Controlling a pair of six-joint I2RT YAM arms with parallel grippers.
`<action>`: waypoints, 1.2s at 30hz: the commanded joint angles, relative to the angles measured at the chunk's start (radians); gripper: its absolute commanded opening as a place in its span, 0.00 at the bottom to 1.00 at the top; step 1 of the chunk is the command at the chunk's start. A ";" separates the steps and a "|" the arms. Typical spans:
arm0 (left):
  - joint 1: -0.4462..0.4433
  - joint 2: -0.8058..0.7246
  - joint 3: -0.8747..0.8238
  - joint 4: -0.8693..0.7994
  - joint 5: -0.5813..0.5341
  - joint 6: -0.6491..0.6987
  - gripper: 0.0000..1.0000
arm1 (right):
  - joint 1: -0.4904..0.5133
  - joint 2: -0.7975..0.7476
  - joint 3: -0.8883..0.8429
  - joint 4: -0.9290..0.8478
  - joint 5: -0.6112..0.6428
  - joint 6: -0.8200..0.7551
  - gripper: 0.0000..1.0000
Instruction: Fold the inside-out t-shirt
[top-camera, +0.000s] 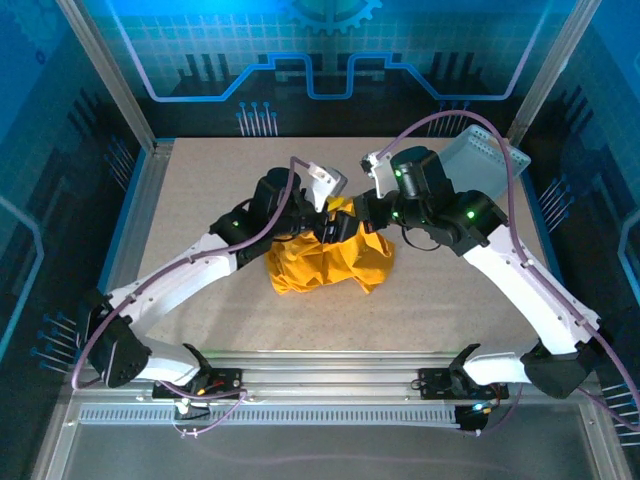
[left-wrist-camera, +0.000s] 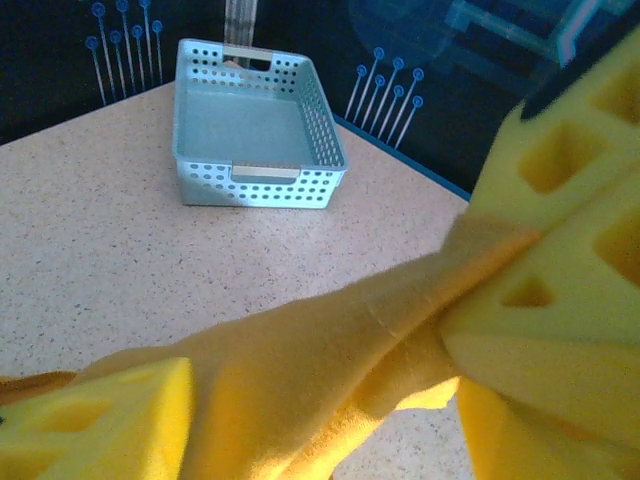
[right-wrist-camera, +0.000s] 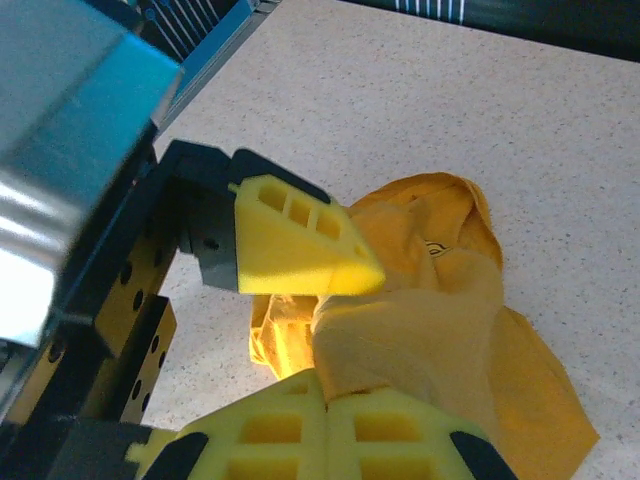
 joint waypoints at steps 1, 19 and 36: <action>-0.003 0.014 0.046 0.045 -0.006 0.018 0.65 | 0.021 0.002 0.029 -0.013 0.001 -0.020 0.00; 0.251 -0.273 -0.381 -0.276 -0.404 -0.506 0.92 | -0.391 -0.206 -0.415 -0.247 0.457 0.408 0.00; 0.538 -0.376 -0.616 -0.266 -0.360 -0.740 0.91 | 0.181 0.533 0.194 0.016 0.277 -0.059 0.81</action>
